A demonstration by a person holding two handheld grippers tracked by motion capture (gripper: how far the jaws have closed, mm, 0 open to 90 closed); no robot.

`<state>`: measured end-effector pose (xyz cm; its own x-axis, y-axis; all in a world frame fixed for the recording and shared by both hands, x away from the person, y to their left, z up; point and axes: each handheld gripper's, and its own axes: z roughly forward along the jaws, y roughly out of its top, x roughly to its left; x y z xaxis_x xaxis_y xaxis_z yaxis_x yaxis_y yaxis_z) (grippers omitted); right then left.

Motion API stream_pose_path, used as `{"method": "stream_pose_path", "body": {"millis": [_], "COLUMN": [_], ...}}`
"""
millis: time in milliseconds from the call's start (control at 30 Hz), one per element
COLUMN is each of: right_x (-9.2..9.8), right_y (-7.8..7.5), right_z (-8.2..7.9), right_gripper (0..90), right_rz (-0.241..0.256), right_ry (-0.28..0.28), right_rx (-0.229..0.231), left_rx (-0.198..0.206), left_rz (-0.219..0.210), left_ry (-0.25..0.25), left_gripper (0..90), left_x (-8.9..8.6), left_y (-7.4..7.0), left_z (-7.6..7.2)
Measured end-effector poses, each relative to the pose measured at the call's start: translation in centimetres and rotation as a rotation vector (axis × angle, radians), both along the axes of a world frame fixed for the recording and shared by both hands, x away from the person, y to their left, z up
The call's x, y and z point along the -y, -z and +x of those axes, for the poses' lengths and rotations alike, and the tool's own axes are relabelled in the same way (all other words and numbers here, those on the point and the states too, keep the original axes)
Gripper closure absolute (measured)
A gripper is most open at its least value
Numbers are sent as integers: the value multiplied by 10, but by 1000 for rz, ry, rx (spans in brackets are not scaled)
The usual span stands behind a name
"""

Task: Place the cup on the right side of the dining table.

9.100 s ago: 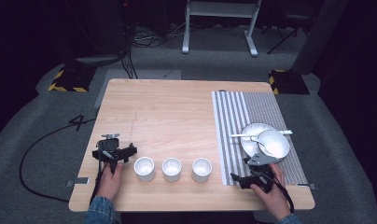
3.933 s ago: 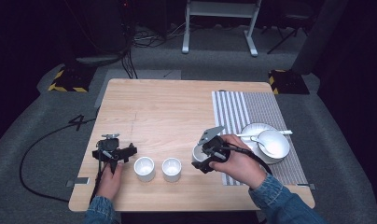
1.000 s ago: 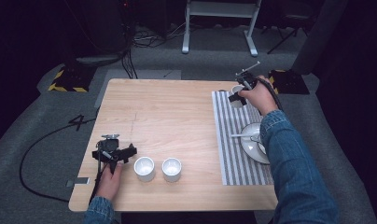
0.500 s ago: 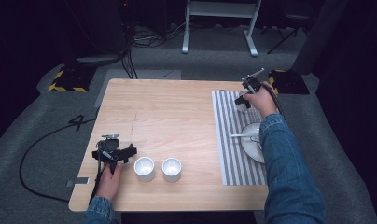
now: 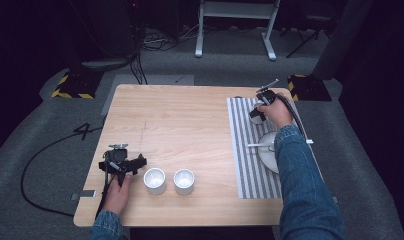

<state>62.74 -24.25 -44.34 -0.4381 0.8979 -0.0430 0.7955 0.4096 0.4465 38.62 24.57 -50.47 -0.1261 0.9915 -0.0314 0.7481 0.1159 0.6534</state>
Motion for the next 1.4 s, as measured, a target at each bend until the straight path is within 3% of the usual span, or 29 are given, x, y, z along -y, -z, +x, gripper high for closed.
{"method": "stream_pose_path", "body": {"millis": [367, 467, 633, 967, 1400], "right_x": [-1, -2, -3, -2, -12], "right_y": [1, -2, -7, -34, -66], "right_z": [1, 0, -2, -13, -36], "right_gripper": [262, 241, 227, 185, 199], "right_rz": [-9, -16, -28, 11, 48], "right_ry": [30, 25, 19, 47, -4], "right_rx": [-15, 16, 29, 76, 139], "left_rx": [0, 0, 0, 0, 0], "left_rz": [0, 0, 0, 0, 0], "left_ry": [0, 0, 0, 0, 0], "left_gripper": [1, 1, 1, 1, 1], "left_x": [0, 0, 0, 0, 0], "left_y": [0, 0, 0, 0, 0], "left_z": [0, 0, 0, 0, 0]}}
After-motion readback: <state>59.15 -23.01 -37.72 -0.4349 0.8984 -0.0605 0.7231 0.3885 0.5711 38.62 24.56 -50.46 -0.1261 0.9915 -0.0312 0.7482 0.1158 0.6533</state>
